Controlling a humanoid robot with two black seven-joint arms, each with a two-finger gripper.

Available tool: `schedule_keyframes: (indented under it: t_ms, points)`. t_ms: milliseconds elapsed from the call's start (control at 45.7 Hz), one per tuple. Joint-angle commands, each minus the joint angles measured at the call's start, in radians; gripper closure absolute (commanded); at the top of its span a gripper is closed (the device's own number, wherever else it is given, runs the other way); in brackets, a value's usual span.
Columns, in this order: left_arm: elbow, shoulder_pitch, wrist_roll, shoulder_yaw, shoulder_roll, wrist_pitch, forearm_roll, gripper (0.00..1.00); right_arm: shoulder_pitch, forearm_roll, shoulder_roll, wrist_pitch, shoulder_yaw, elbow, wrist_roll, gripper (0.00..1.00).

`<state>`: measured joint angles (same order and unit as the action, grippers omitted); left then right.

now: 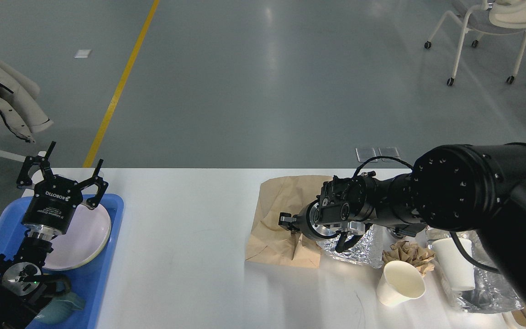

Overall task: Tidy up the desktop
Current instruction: 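Lift the paper bag and carry it into the white bin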

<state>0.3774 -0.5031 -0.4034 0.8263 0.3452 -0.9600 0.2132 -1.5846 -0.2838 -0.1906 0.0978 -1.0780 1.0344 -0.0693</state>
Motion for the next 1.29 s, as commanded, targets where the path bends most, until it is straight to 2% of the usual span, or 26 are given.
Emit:
schedule_keyframes:
  t_ms: [0, 109, 219, 350, 416, 526, 613, 766, 854, 1073, 1270]
  points:
    - [0.000, 0.000, 0.000, -0.001, 0.000, 0.000, 0.000, 0.03, -0.167, 0.000, 0.068, 0.134, -0.013, 0.058, 0.000, 1.00]
    - [0.000, 0.000, -0.002, -0.001, 0.000, 0.000, -0.001, 0.03, -0.366, 0.018, 0.160, 0.295, -0.017, 0.102, -0.001, 1.00]
    - [0.000, 0.000, 0.000, -0.001, 0.000, 0.000, 0.000, 0.03, -0.584, 0.067, 0.250, 0.515, -0.040, 0.102, 0.000, 1.00]
    - [0.000, 0.000, -0.002, -0.001, 0.000, 0.000, 0.000, 0.03, -0.877, 0.230, 0.353, 0.779, -0.053, 0.102, 0.008, 1.00]
    - [0.000, 0.000, 0.000, -0.001, 0.000, 0.000, 0.000, 0.03, -0.991, 0.325, 0.398, 0.862, -0.046, 0.105, 0.025, 1.00]
    - [0.000, 0.000, -0.002, -0.001, 0.000, 0.000, 0.000, 0.03, -1.113, 0.405, 0.456, 0.862, -0.048, 0.108, 0.062, 1.00]
    - [0.000, 0.000, -0.002, -0.001, 0.000, 0.000, 0.000, 0.03, -1.141, 0.423, 0.479, 0.862, -0.060, 0.108, 0.063, 1.00]
    - [0.000, 0.000, -0.002, -0.001, 0.000, 0.000, 0.000, 0.03, -1.120, 0.474, 0.494, 0.862, -0.114, 0.108, 0.062, 1.00]
    - [0.000, 0.000, -0.002, -0.001, 0.000, 0.000, 0.000, 0.03, -1.010, 0.570, 0.559, 0.862, -0.160, 0.105, 0.060, 1.00]
    - [0.000, 0.000, -0.002, -0.001, 0.000, 0.000, 0.000, 0.03, -0.579, 0.917, 0.747, 0.441, -0.302, 0.029, 0.060, 1.00]
    - [0.000, 0.000, -0.002, -0.001, 0.000, 0.000, 0.000, 0.03, -0.132, 0.919, 0.810, 0.169, -0.306, -0.207, 0.060, 1.00]
